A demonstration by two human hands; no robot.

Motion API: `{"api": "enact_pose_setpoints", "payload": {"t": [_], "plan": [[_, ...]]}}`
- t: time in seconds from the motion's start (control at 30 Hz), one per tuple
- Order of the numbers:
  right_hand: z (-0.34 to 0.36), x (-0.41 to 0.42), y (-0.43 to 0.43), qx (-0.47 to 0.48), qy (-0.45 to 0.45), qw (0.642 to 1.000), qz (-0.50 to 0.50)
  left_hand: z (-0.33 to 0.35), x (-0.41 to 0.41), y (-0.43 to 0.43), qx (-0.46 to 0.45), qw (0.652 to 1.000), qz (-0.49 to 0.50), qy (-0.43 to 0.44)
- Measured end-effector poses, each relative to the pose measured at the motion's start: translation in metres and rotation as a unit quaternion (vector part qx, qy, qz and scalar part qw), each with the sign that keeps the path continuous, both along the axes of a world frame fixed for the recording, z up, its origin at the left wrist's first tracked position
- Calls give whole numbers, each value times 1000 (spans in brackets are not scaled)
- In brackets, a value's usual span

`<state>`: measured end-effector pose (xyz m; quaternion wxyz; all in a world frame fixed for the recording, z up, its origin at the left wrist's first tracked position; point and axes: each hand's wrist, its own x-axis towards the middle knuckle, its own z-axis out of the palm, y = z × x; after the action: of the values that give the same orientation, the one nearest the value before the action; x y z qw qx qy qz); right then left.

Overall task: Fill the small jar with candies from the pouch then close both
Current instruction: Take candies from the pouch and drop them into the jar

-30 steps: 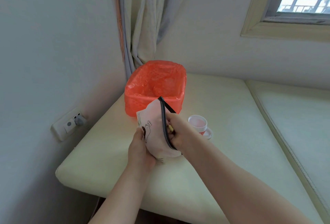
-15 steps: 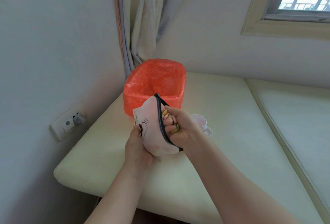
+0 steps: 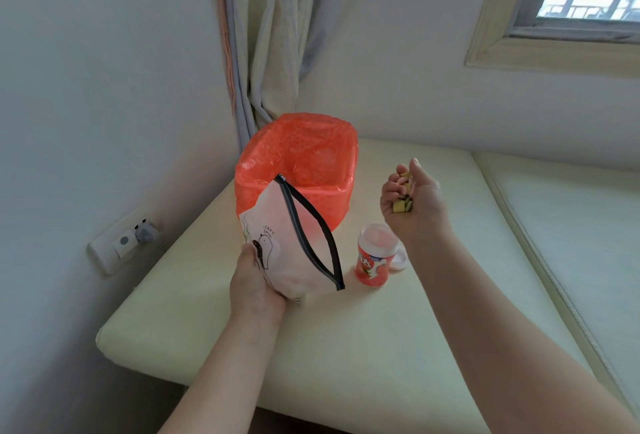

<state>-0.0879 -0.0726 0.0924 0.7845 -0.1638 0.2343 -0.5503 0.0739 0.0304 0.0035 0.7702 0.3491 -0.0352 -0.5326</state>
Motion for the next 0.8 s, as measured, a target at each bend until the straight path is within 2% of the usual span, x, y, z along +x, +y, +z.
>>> {"api": "enact_pose_setpoints", "payload": {"t": [0.43,0.8], "plan": [[-15,-7,-6,-60,77,994,-54,3,0,-4,70,997,-19,-15],[-18,-9,0,-84,107,990,-48,2,-2,-5,59,998,-13,-12]]}}
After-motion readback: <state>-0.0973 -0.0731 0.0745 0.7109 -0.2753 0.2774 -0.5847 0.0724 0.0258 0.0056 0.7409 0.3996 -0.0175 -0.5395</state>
